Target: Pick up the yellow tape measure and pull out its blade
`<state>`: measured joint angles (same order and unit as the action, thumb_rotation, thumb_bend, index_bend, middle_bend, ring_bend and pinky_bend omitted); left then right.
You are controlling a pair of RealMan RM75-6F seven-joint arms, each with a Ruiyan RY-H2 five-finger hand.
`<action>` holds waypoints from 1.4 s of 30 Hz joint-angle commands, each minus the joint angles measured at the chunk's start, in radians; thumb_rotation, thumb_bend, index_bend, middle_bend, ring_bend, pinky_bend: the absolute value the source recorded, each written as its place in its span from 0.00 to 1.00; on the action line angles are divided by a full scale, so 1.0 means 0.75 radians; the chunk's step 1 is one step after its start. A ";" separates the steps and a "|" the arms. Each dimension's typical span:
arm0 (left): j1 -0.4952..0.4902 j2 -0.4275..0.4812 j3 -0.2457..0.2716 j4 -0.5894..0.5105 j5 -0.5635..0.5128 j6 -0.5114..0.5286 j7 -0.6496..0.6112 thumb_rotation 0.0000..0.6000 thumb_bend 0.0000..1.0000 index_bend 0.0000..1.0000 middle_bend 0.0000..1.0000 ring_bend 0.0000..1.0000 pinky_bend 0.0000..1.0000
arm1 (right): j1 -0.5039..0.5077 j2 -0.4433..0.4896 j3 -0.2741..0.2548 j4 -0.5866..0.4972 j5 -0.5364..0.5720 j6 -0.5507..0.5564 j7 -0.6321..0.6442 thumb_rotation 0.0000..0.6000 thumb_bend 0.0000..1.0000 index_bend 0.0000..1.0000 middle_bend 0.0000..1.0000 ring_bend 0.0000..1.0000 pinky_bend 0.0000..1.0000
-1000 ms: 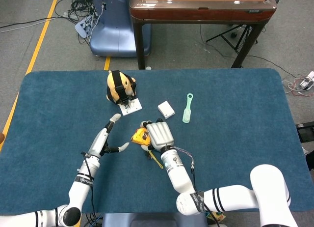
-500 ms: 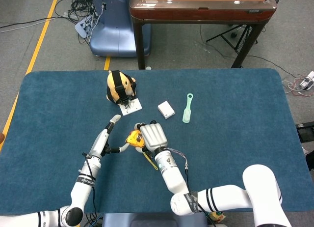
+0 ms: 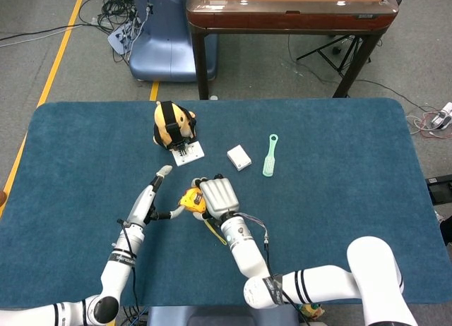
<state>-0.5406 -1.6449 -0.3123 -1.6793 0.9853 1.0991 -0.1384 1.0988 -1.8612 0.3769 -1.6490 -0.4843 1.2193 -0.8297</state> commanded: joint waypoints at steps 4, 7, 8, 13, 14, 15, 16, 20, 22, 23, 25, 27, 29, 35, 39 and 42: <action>0.007 0.007 -0.002 0.011 -0.009 0.002 0.003 1.00 0.20 0.00 0.00 0.00 0.00 | -0.006 0.005 -0.008 -0.001 -0.010 -0.007 0.011 1.00 0.97 0.77 0.76 0.70 0.21; 0.010 0.009 -0.003 0.015 -0.014 0.002 0.003 1.00 0.20 0.00 0.00 0.00 0.00 | -0.010 0.006 -0.006 0.003 -0.016 -0.010 0.025 1.00 0.99 0.77 0.76 0.70 0.21; 0.011 0.010 -0.003 0.015 -0.015 0.001 0.003 1.00 0.20 0.00 0.00 0.00 0.00 | -0.011 0.006 -0.005 0.006 -0.020 -0.009 0.029 1.00 0.99 0.77 0.76 0.70 0.21; 0.011 0.010 -0.001 0.003 -0.017 -0.009 0.002 1.00 0.20 0.00 0.00 0.00 0.00 | -0.013 0.005 -0.003 0.013 -0.032 -0.011 0.042 1.00 0.99 0.77 0.76 0.70 0.22; 0.010 0.008 -0.001 0.003 -0.017 -0.010 0.003 1.00 0.20 0.00 0.00 0.00 0.00 | -0.014 0.005 -0.004 0.012 -0.034 -0.012 0.044 1.00 0.99 0.77 0.76 0.70 0.22; 0.008 0.005 -0.001 0.005 -0.016 -0.010 0.006 1.00 0.20 0.00 0.00 0.00 0.00 | -0.015 0.006 -0.005 0.010 -0.036 -0.013 0.046 1.00 0.99 0.77 0.76 0.70 0.22; 0.007 0.003 -0.001 0.006 -0.016 -0.010 0.009 1.00 0.20 0.00 0.00 0.00 0.00 | -0.016 0.007 -0.006 0.009 -0.039 -0.012 0.049 1.00 0.99 0.77 0.76 0.70 0.22; 0.006 -0.001 -0.005 0.013 -0.019 -0.004 0.018 1.00 0.20 0.00 0.00 0.00 0.00 | -0.024 0.017 -0.013 -0.002 -0.049 -0.011 0.053 1.00 0.99 0.77 0.77 0.70 0.22; 0.008 -0.001 -0.012 0.015 -0.024 0.003 0.018 1.00 0.20 0.00 0.00 0.00 0.00 | -0.028 0.023 -0.019 -0.009 -0.050 -0.010 0.051 1.00 0.99 0.78 0.77 0.70 0.22; 0.008 -0.001 -0.013 0.016 -0.025 0.006 0.018 1.00 0.20 0.00 0.00 0.00 0.00 | -0.030 0.025 -0.021 -0.010 -0.052 -0.010 0.052 1.00 0.99 0.78 0.77 0.70 0.22; 0.010 -0.001 -0.018 0.017 -0.029 0.012 0.023 1.00 0.20 0.00 0.00 0.00 0.00 | -0.034 0.029 -0.027 -0.016 -0.053 -0.013 0.055 1.00 0.99 0.78 0.77 0.70 0.22; 0.010 0.000 -0.022 0.018 -0.035 0.016 0.028 1.00 0.20 0.00 0.00 0.00 0.00 | -0.037 0.031 -0.032 -0.020 -0.055 -0.014 0.056 1.00 0.99 0.78 0.77 0.70 0.22; 0.010 0.002 -0.026 0.019 -0.040 0.019 0.033 1.00 0.20 0.00 0.00 0.00 0.00 | -0.039 0.033 -0.033 -0.023 -0.056 -0.013 0.056 1.00 0.99 0.78 0.77 0.70 0.22; 0.015 0.015 -0.038 0.020 -0.057 0.023 0.040 1.00 0.20 0.00 0.00 0.00 0.00 | -0.043 0.044 -0.032 -0.040 -0.056 -0.007 0.053 1.00 0.99 0.78 0.77 0.70 0.22; 0.020 0.027 -0.048 0.024 -0.068 0.026 0.036 1.00 0.20 0.00 0.00 0.00 0.00 | -0.046 0.051 -0.034 -0.052 -0.051 0.000 0.047 1.00 0.99 0.78 0.77 0.70 0.22; 0.026 0.038 -0.051 0.027 -0.074 0.027 0.033 1.00 0.20 0.00 0.00 0.00 0.00 | -0.047 0.054 -0.034 -0.057 -0.048 0.002 0.046 1.00 0.99 0.78 0.77 0.70 0.22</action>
<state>-0.5221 -1.6178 -0.3501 -1.6594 0.9310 1.1191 -0.1131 1.0638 -1.8206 0.3516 -1.6917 -0.5204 1.2204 -0.7950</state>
